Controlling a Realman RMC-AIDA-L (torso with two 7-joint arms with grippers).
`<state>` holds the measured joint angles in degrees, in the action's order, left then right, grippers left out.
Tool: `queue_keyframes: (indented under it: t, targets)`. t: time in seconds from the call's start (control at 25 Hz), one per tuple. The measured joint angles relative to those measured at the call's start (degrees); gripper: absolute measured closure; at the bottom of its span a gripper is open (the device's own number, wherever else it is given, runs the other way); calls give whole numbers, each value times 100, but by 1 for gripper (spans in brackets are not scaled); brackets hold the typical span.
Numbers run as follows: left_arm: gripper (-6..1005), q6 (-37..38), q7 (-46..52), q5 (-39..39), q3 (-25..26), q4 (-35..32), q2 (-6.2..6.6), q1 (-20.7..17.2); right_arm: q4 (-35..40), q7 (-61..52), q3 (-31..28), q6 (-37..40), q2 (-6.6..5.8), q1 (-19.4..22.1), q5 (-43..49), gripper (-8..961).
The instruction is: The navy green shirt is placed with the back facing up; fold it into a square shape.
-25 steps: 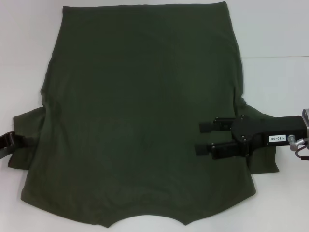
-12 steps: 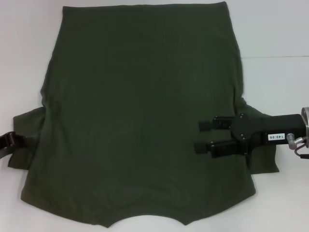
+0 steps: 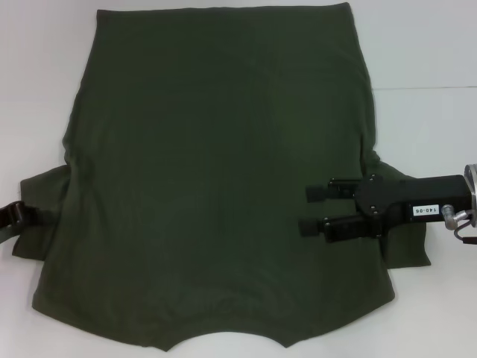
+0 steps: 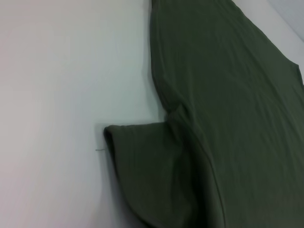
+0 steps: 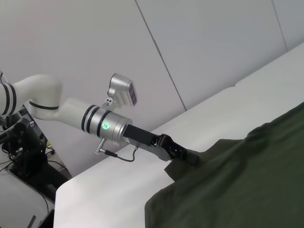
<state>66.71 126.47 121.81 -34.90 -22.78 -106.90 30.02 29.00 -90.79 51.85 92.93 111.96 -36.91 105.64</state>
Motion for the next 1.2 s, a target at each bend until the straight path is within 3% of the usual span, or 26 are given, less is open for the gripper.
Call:
queue_keyframes:
  t: [1.2]
  targets:
    - [979, 79, 56, 1, 34, -41, 57, -7, -9, 30, -8, -166, 61, -92, 0, 38]
